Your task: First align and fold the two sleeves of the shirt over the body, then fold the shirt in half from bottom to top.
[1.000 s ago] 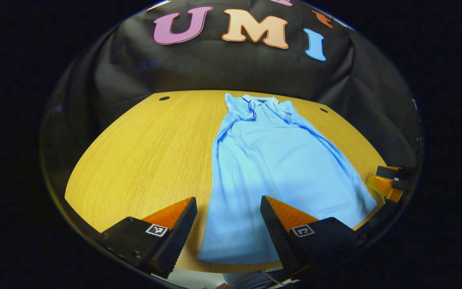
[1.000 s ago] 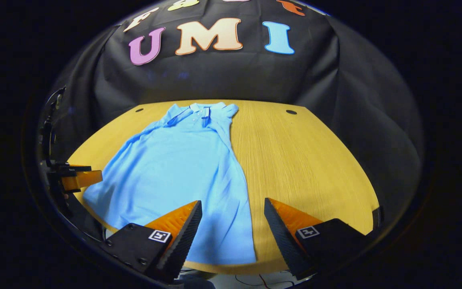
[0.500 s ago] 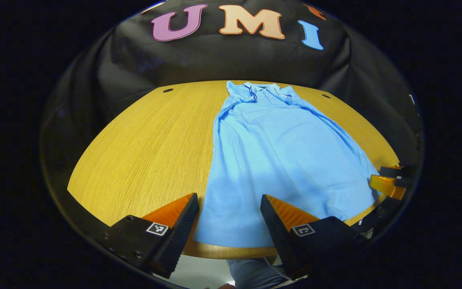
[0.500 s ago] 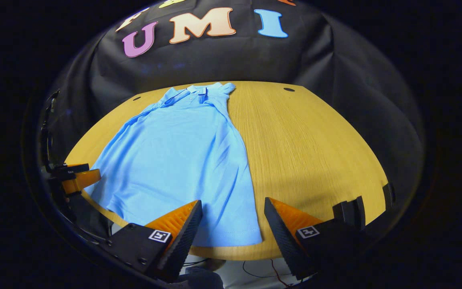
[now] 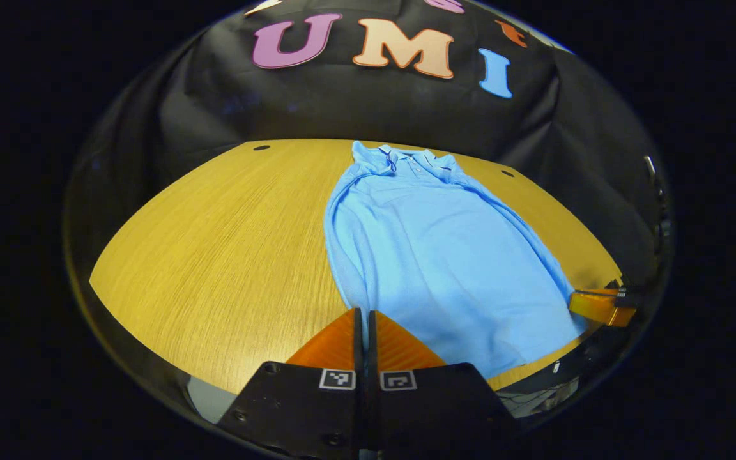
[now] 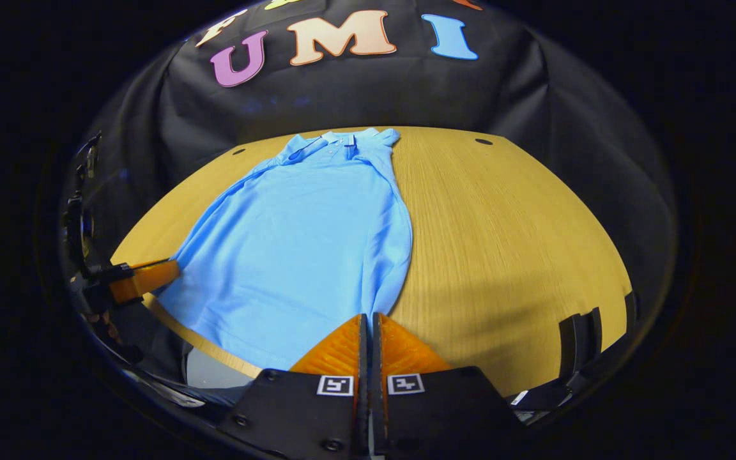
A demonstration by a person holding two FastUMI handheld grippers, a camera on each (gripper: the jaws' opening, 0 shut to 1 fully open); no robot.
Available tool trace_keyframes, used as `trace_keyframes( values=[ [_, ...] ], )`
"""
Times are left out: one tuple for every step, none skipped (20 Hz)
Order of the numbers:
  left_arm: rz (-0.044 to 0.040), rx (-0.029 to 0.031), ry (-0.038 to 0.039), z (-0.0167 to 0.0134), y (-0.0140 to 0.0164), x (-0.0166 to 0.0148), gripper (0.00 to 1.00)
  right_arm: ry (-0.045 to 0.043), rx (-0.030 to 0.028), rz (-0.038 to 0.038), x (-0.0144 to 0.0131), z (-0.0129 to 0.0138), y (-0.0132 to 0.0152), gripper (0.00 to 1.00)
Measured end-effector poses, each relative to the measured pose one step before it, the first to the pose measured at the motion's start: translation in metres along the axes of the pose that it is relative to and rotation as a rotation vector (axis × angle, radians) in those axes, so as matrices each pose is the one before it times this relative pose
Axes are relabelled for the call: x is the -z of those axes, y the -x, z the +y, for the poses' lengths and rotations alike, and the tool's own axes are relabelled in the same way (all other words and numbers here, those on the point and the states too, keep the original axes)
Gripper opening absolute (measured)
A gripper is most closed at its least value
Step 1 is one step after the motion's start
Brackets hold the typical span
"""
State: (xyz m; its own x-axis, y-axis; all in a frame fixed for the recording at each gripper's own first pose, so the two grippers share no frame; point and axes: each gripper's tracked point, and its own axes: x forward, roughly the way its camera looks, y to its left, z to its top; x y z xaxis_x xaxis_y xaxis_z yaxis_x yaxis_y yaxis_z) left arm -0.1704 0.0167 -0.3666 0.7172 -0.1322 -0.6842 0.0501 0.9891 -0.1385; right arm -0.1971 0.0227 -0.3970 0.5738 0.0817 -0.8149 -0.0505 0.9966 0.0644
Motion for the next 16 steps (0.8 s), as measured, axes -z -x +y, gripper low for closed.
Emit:
trace_keyframes(
  values=[
    [0.02053,0.00462,-0.00326,-0.00109,-0.00006,0.00004,0.0,-0.00824,0.00335,-0.00892,-0.00493,-0.00213,0.00068,0.05],
    [0.02524,0.00024,-0.00945,0.00014,0.00075,0.00013,0.0,0.00774,-0.00023,0.01188,0.00241,0.00155,-0.00535,0.03],
    [0.02291,-0.00128,-0.00581,0.00056,-0.00107,-0.00036,0.0,-0.00086,-0.00208,0.00535,-0.00153,0.00168,0.00028,0.02],
    [0.02066,-0.00049,-0.00039,0.00126,-0.00001,-0.00164,0.0,-0.01275,-0.01176,0.00104,-0.00205,0.00326,-0.00085,0.03],
    [0.01539,0.00067,0.00893,0.0007,-0.00067,-0.00219,0.0,-0.01471,-0.00344,-0.00139,-0.00484,0.00172,-0.00053,0.02],
    [0.00479,0.00254,0.01418,0.0005,0.00249,-0.00399,0.0,-0.01723,0.00598,-0.01071,-0.00649,-0.00196,0.00032,0.02],
    [0.00397,0.01017,0.01299,0.00031,-0.00079,-0.0064,0.0,-0.01808,-0.00672,-0.00313,-0.00786,0.00157,-0.00003,0.03],
    [-0.00756,0.00598,0.00869,0.00053,0.00155,-0.00911,0.0,-0.01759,-0.0011,-0.01767,-0.00892,0.00156,-0.00106,0.02],
    [-0.00445,0.00813,0.00317,0.00095,0.00179,-0.00918,0.0,-0.01237,-0.0068,-0.00872,-0.00887,0.00238,-0.00045,0.03],
    [-0.02308,0.00395,-0.00241,0.00162,0.00041,-0.01306,0.0,-0.01371,-0.0133,-0.0062,-0.00793,0.00325,0.00024,0.02],
    [-0.00273,0.00414,-0.00549,0.00093,0.00043,-0.01012,0.0,-0.01415,-0.00542,-0.01005,-0.00944,0.00295,-0.00127,0.02],
    [-0.00776,0.00216,-0.00313,0.00206,-0.00135,-0.01012,0.0,-0.0118,-0.00791,-0.00843,-0.00863,0.00268,-0.0016,0.02],
    [-0.00855,0.00403,-0.00095,0.00055,-0.00044,-0.00996,0.0,-0.00694,-0.00589,-0.01642,-0.0101,0.00359,-0.00186,0.03],
    [-0.00704,0.0011,0.00332,0.0009,0.00005,-0.00999,0.0,-0.0045,-0.00538,-0.01742,-0.01147,0.00289,-0.00319,0.02],
    [-0.01069,0.00606,0.00654,-0.00075,-0.00398,-0.01087,0.0,-0.00475,-0.00754,-0.01523,-0.01071,0.00339,-0.00413,0.02],
    [-0.00623,0.00432,0.0094,-0.00162,-0.00346,-0.01041,0.0,-0.00482,-0.00507,-0.01277,-0.01162,0.003,-0.00429,0.02]
  ],
)
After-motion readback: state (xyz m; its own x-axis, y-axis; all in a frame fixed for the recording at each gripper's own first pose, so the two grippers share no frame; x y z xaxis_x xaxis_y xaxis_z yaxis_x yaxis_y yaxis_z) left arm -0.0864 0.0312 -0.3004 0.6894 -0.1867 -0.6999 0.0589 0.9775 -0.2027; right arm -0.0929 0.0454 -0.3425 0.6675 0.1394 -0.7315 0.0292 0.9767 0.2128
